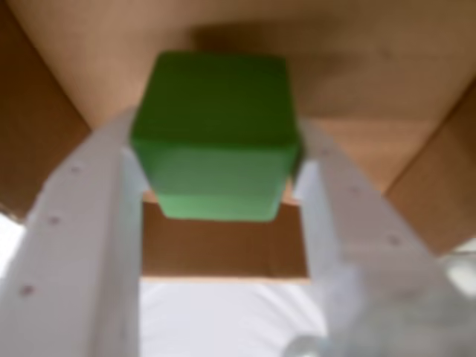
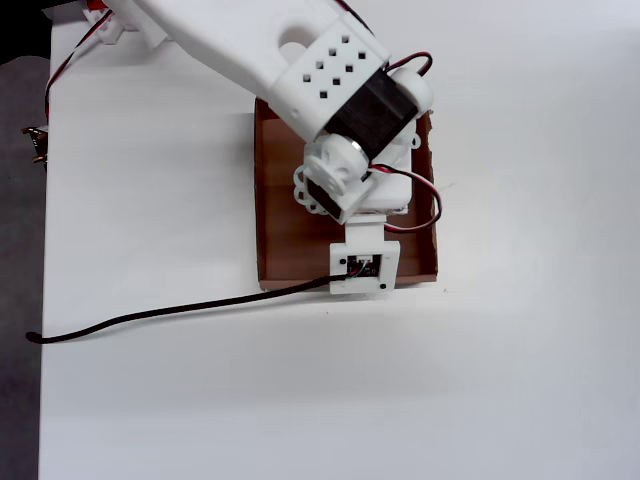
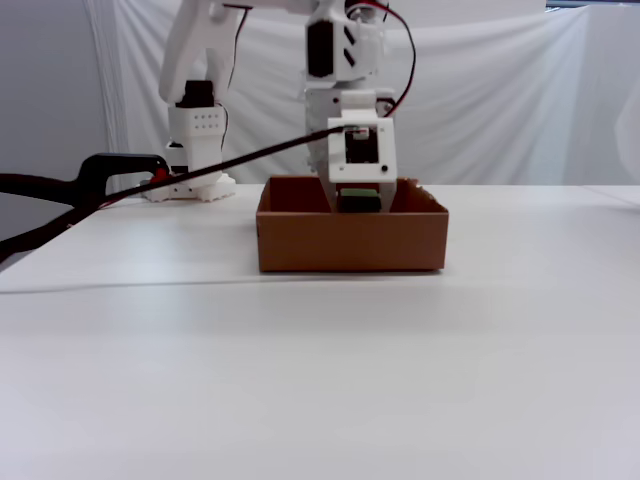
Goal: Grasp a green cube and put it in a box.
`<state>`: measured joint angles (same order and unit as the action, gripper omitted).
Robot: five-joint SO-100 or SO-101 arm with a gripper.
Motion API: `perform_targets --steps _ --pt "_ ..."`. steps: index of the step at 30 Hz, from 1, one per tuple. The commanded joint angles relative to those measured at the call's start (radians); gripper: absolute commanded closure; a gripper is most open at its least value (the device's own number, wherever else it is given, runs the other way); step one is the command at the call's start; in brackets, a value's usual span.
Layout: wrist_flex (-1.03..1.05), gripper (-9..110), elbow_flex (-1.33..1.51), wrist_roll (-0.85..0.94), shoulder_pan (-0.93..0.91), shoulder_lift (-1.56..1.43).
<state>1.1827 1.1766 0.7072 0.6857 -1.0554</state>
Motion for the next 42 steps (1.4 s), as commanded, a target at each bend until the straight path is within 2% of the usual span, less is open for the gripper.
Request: perform_targets --steps 1,11,25,32,42 --pt "-0.025 86 0.006 0.006 0.028 -0.021" --pt "-0.130 84 0.150 0.009 0.038 -0.069" --pt "-0.123 76 0.155 0.009 -0.029 -0.242" --pt "-0.063 77 0.175 0.118 -0.124 -0.426" --pt "-0.092 75 0.420 0.308 -0.374 -0.741"
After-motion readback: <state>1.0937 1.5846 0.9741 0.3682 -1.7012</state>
